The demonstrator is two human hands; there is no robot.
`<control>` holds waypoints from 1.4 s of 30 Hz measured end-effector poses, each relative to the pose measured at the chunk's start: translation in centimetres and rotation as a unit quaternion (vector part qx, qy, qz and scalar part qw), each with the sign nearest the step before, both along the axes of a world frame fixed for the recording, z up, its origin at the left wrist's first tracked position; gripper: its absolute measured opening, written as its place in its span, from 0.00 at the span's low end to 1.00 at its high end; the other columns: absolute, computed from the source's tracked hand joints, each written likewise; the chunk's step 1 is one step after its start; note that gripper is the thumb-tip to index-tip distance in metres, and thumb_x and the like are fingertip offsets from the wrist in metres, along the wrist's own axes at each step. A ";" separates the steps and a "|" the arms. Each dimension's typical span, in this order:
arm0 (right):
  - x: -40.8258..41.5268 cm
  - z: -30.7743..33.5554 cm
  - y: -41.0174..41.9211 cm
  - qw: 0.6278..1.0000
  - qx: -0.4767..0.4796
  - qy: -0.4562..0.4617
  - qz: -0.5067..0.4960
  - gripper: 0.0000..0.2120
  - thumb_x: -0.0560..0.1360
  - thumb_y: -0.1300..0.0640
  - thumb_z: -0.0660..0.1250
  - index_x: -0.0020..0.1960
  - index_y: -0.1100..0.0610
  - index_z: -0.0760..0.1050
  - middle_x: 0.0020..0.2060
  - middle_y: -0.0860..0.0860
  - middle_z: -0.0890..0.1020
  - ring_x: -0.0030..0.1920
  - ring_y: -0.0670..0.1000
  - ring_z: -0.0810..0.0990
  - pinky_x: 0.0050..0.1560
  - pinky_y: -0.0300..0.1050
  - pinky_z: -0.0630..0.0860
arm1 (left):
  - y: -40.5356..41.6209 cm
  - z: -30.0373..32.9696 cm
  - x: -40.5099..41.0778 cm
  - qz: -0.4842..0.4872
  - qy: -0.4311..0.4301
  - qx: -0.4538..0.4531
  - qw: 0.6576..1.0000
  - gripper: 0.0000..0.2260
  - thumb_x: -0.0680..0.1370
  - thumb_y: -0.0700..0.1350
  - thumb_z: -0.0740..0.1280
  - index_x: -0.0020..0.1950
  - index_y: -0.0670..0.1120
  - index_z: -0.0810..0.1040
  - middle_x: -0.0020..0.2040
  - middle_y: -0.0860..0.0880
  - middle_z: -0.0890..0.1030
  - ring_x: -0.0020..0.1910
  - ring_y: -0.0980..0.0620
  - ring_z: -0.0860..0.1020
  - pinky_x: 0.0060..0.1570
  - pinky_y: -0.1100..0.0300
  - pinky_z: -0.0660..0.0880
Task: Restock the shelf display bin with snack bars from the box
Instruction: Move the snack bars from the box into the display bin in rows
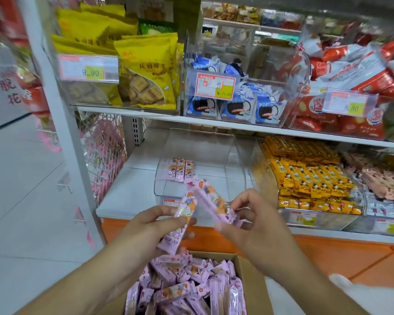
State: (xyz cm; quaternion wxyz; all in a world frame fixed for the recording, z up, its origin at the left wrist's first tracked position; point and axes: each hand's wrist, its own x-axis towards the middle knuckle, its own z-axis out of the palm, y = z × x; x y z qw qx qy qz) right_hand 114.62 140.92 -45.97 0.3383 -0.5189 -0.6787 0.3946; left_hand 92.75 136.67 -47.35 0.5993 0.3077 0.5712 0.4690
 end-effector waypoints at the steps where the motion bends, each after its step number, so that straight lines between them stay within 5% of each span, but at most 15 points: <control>1: -0.6 -0.1 -0.6 1.000 -0.012 -0.010 0.023 0.18 0.71 0.56 0.82 0.47 0.47 0.73 0.42 0.45 0.85 0.40 0.50 0.85 0.39 0.49 0.83 | -0.1 0.0 0.3 0.014 -0.006 -0.003 1.000 0.14 0.76 0.40 0.75 0.61 0.43 0.80 0.56 0.43 0.87 0.55 0.40 0.86 0.62 0.37 0.79; 4: -2.1 -0.6 -1.6 0.999 -0.012 -0.008 0.038 0.19 0.70 0.54 0.82 0.47 0.46 0.71 0.40 0.49 0.84 0.35 0.52 0.82 0.37 0.52 0.81 | -0.1 -0.1 0.8 0.027 -0.023 0.003 0.999 0.18 0.74 0.39 0.77 0.63 0.43 0.82 0.58 0.40 0.86 0.58 0.39 0.84 0.63 0.37 0.78; 8: -2.7 -1.0 -1.7 0.998 0.051 -0.020 -0.037 0.18 0.72 0.49 0.79 0.47 0.44 0.69 0.39 0.49 0.84 0.33 0.48 0.79 0.40 0.54 0.82 | 0.4 -0.4 0.8 0.055 -0.100 0.010 0.993 0.15 0.79 0.33 0.66 0.66 0.31 0.75 0.55 0.31 0.84 0.57 0.32 0.84 0.64 0.32 0.75; 12: -2.7 -1.4 -1.6 0.996 0.044 -0.047 -0.061 0.19 0.72 0.45 0.79 0.46 0.44 0.67 0.39 0.49 0.82 0.35 0.48 0.79 0.40 0.49 0.80 | 1.0 -0.9 1.1 0.054 -0.125 -0.008 0.991 0.13 0.80 0.34 0.64 0.64 0.32 0.72 0.53 0.31 0.85 0.51 0.33 0.85 0.47 0.41 0.84; 15: -3.0 -1.5 -1.9 0.999 0.000 -0.038 -0.018 0.19 0.72 0.44 0.78 0.49 0.45 0.68 0.41 0.49 0.84 0.39 0.50 0.82 0.44 0.52 0.81 | 0.8 -1.0 1.2 0.031 -0.096 -0.018 0.995 0.07 0.80 0.36 0.67 0.56 0.36 0.75 0.49 0.33 0.85 0.47 0.37 0.84 0.53 0.40 0.83; 19: -3.0 -1.0 -2.1 0.999 0.003 -0.044 0.028 0.17 0.73 0.46 0.77 0.51 0.46 0.69 0.45 0.47 0.83 0.41 0.48 0.82 0.47 0.51 0.83 | 0.2 0.0 0.8 -0.023 -0.066 0.018 0.997 0.12 0.81 0.42 0.70 0.64 0.41 0.81 0.57 0.40 0.87 0.58 0.39 0.85 0.62 0.41 0.80; 24: -3.2 -0.7 -2.0 0.989 0.079 -0.119 0.041 0.24 0.68 0.40 0.78 0.49 0.49 0.68 0.46 0.45 0.76 0.40 0.47 0.75 0.40 0.40 0.73 | 1.0 0.8 0.5 -0.057 0.003 0.059 0.997 0.14 0.79 0.46 0.71 0.63 0.44 0.83 0.55 0.39 0.87 0.54 0.38 0.86 0.56 0.44 0.81; 30: 0.0 -0.1 3.7 0.965 0.131 -0.212 0.082 0.11 0.80 0.44 0.68 0.62 0.41 0.73 0.62 0.34 0.70 0.62 0.36 0.70 0.64 0.39 0.71 | 5.9 1.2 -0.1 -0.090 0.081 0.068 0.990 0.09 0.79 0.44 0.72 0.58 0.43 0.85 0.53 0.45 0.88 0.52 0.47 0.87 0.51 0.49 0.82; 36: 2.6 -1.9 13.5 0.953 0.129 -0.273 -0.017 0.30 0.81 0.51 0.71 0.80 0.48 0.64 0.76 0.43 0.66 0.72 0.44 0.70 0.72 0.39 0.67 | 17.5 -1.7 2.5 -0.110 0.156 0.076 0.979 0.10 0.78 0.42 0.75 0.59 0.43 0.85 0.50 0.48 0.89 0.50 0.50 0.88 0.58 0.53 0.82; 39: 3.1 -3.8 15.1 0.963 0.125 -0.239 -0.015 0.29 0.80 0.54 0.73 0.78 0.45 0.68 0.67 0.39 0.73 0.56 0.27 0.72 0.59 0.20 0.66 | 23.5 -5.2 4.3 -0.122 0.205 0.068 0.969 0.06 0.76 0.44 0.77 0.51 0.44 0.86 0.42 0.50 0.89 0.40 0.53 0.87 0.49 0.56 0.84; 42: 3.9 -5.0 15.7 0.975 0.119 -0.185 -0.012 0.29 0.78 0.54 0.75 0.76 0.42 0.71 0.56 0.28 0.71 0.54 0.29 0.76 0.61 0.29 0.76 | 27.8 -8.4 5.8 -0.121 0.254 0.038 0.959 0.08 0.74 0.46 0.79 0.44 0.42 0.85 0.35 0.49 0.83 0.30 0.54 0.78 0.34 0.61 0.75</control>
